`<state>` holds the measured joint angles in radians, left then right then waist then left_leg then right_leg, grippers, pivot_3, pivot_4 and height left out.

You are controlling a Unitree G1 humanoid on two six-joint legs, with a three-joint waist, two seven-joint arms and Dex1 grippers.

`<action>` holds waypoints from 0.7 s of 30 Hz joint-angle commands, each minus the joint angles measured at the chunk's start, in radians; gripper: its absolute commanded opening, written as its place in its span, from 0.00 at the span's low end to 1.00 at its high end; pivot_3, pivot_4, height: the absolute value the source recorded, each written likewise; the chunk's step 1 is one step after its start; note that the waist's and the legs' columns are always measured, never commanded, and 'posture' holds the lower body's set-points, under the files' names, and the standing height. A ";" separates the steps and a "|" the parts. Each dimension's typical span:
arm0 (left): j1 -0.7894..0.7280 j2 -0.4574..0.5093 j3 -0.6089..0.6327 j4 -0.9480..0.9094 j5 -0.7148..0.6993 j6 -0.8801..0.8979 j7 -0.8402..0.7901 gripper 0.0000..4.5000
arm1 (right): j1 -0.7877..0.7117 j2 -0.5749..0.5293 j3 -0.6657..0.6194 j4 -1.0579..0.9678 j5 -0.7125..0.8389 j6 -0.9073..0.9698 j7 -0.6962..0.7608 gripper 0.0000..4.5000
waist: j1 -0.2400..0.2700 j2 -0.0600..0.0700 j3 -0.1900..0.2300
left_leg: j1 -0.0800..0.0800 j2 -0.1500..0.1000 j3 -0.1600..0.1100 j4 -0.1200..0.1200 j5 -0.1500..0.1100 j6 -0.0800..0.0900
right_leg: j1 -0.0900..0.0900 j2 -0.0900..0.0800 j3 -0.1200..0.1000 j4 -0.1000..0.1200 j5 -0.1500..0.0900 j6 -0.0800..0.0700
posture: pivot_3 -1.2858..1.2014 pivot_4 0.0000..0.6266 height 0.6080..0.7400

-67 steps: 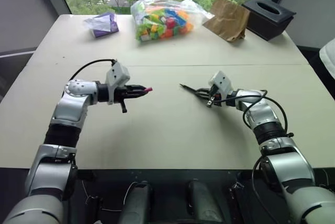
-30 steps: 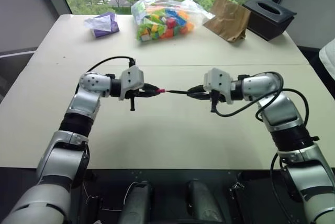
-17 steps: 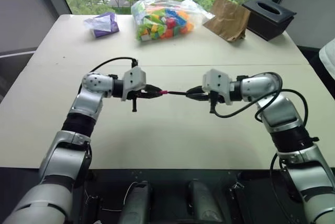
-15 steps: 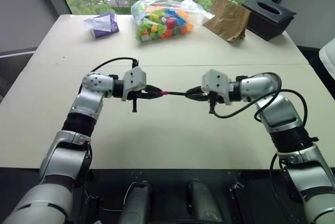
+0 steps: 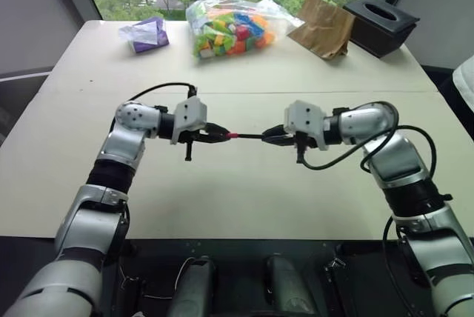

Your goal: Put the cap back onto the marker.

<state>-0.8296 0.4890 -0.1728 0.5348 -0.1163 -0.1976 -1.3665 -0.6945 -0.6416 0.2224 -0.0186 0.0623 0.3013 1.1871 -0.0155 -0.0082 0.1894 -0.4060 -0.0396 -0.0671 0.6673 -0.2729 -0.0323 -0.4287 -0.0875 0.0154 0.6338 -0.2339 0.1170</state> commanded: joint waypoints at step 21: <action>-0.022 -0.055 -0.001 -0.079 -0.013 -0.162 0.031 0.00 | -0.042 0.054 0.028 -0.170 0.123 0.145 0.072 0.00 | 0.000 0.000 0.000 | 0.000 0.000 0.000 0.000 0.000 0.000 | 0.000 0.000 0.000 0.000 0.000 0.000 | 0.52 0.24 1.00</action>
<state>-0.8170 0.4766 -0.1692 0.5272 -0.0983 -0.3155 -1.3514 -0.6961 -0.6387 0.2008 -0.0691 0.1066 0.4605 1.2158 -0.0152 -0.0082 0.1894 -0.4060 -0.0396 -0.0671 0.6675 -0.2729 -0.0322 -0.4287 -0.0875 0.0154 0.6343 -0.2339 0.1170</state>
